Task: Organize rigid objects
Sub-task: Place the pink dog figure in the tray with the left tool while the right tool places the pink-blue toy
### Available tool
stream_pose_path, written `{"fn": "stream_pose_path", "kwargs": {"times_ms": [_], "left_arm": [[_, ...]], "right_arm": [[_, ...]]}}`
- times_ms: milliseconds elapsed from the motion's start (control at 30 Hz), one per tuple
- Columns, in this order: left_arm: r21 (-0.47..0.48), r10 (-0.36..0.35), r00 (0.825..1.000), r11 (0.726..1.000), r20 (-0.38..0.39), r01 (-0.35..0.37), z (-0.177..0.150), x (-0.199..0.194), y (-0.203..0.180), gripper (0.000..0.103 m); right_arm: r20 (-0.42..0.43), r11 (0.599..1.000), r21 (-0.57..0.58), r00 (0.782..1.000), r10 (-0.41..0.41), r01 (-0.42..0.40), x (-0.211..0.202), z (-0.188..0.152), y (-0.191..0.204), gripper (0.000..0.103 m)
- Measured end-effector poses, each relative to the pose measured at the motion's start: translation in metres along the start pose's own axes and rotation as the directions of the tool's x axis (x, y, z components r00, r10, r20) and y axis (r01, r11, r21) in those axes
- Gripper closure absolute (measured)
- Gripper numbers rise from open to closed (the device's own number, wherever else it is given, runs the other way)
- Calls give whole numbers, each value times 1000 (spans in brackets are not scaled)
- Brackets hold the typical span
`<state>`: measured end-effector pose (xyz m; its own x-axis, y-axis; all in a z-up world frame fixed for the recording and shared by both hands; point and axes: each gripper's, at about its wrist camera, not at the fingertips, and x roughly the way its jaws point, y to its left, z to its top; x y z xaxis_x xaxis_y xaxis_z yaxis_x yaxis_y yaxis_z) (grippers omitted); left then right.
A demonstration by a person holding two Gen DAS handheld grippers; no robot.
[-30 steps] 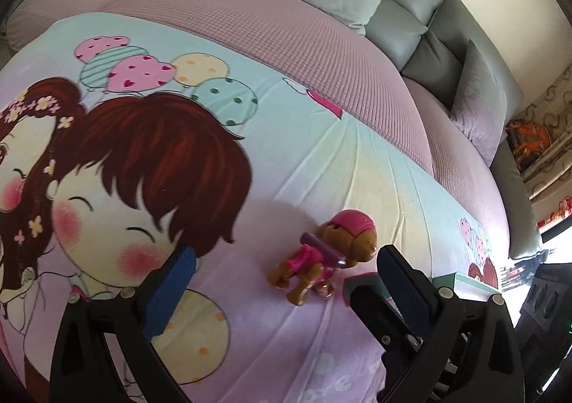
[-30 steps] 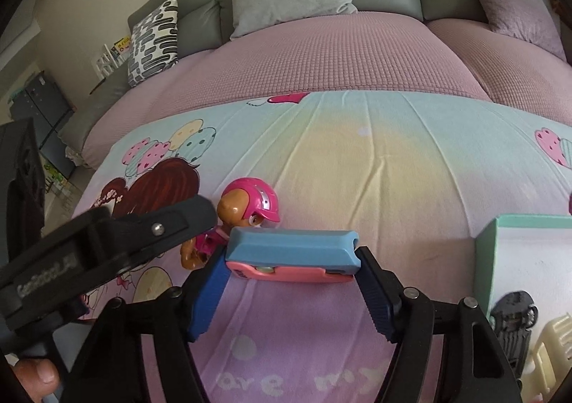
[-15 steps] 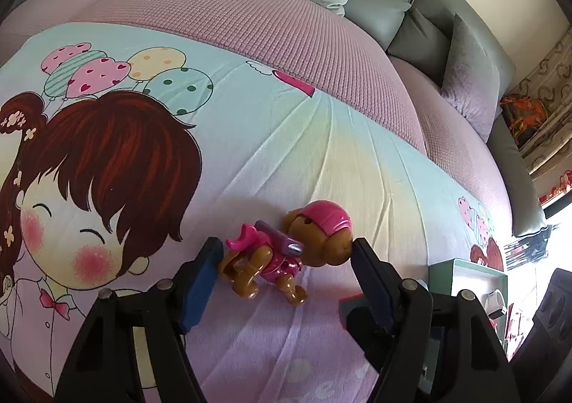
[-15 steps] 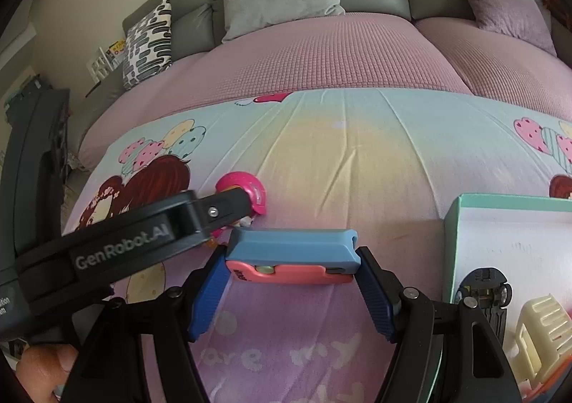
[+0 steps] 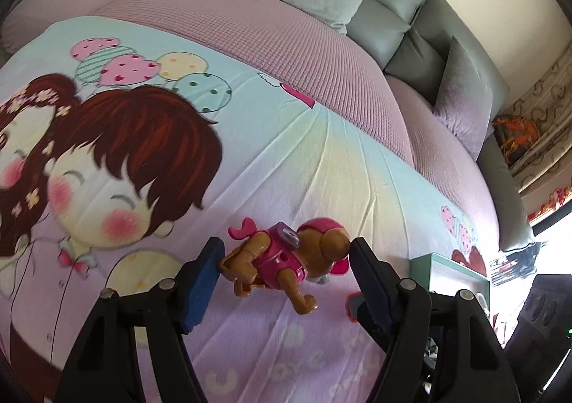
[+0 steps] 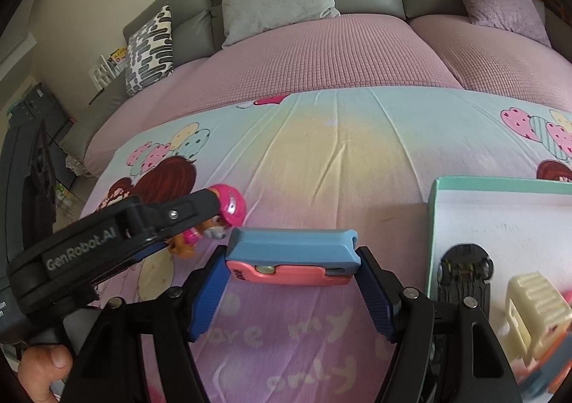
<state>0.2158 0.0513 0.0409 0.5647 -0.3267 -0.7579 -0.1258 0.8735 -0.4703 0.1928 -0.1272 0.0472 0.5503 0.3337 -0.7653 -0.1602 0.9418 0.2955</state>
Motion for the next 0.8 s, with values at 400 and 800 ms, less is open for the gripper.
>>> {"fn": "stream_pose_path", "kwargs": {"times_ms": [400, 800], "left_arm": [[-58, -9, 998, 998, 54, 12, -39, -52, -5, 30], [12, -58, 993, 998, 105, 57, -80, -93, -59, 30]], "right_arm": [[58, 1000, -3, 998, -10, 10, -69, -30, -2, 30], [132, 993, 46, 985, -112, 106, -140, -65, -38, 30]]}}
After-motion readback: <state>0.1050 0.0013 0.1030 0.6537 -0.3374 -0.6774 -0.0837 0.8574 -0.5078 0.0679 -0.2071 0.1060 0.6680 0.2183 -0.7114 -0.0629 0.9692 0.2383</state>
